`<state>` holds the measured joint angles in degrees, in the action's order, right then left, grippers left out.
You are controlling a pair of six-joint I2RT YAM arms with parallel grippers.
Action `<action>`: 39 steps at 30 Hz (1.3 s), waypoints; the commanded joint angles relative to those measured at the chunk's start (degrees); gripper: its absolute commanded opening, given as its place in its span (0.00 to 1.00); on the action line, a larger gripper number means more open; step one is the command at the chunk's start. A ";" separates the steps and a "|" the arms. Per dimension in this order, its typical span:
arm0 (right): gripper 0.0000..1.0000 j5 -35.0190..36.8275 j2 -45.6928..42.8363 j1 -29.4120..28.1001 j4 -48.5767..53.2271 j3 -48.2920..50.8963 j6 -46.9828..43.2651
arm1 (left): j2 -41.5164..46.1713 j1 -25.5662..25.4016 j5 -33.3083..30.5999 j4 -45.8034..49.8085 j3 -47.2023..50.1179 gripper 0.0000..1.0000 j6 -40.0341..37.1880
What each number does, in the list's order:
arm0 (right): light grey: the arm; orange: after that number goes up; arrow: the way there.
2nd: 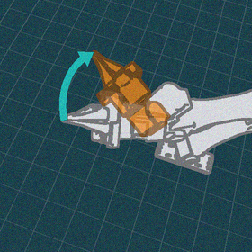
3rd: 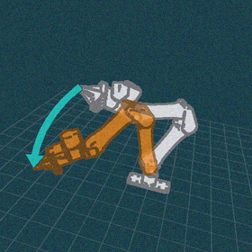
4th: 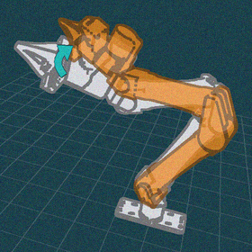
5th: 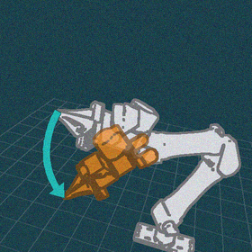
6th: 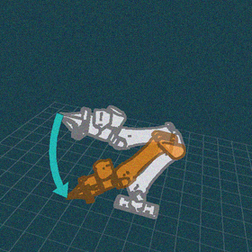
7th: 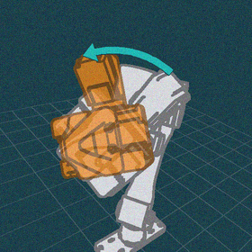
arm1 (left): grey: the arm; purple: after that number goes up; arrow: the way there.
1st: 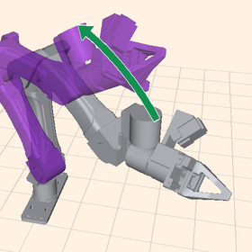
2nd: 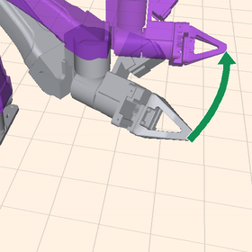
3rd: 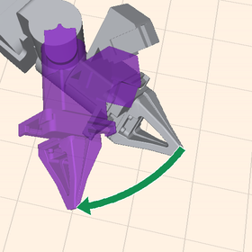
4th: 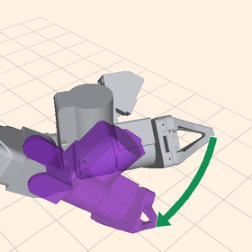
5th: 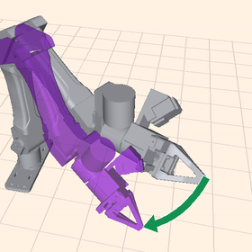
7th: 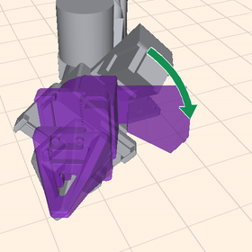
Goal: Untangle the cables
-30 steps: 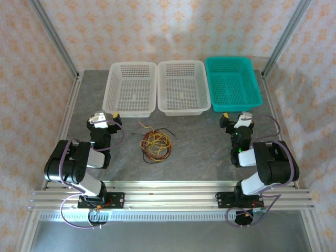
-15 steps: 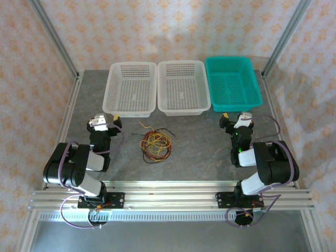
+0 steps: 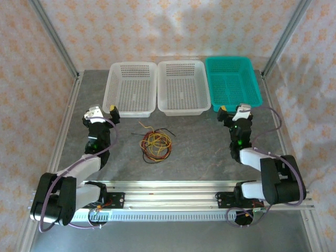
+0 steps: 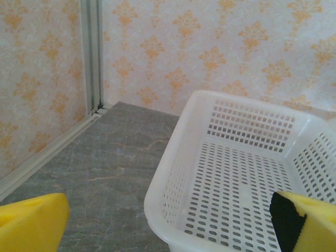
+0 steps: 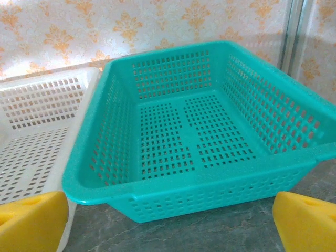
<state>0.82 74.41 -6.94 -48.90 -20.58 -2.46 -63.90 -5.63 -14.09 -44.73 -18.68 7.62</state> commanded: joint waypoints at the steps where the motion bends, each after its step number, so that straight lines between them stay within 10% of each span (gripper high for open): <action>1: 1.00 2.04 -2.13 -1.45 11.11 -3.83 3.11 | 3.46 -0.26 -2.05 10.63 -2.80 0.99 6.62; 7: 1.00 4.50 -5.62 -2.01 25.24 -8.85 15.05 | 5.99 -0.25 -8.69 29.69 -9.31 0.99 21.99; 15: 1.00 -0.63 -4.58 -1.94 43.05 -17.18 19.29 | 8.39 -0.26 1.43 37.18 -11.47 0.99 25.38; 26: 1.00 -13.86 -9.16 -2.44 46.26 -14.08 21.16 | 9.14 -1.76 14.67 47.05 -13.05 0.99 23.76; 39: 1.00 -13.05 -10.34 -14.59 49.17 -13.39 24.62 | 8.44 -12.20 21.84 47.27 -7.47 0.99 25.02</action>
<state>-12.47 64.97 -19.51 -1.06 -34.70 20.47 -55.61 -15.99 5.74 2.02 -27.40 31.70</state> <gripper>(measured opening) 0.996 0.993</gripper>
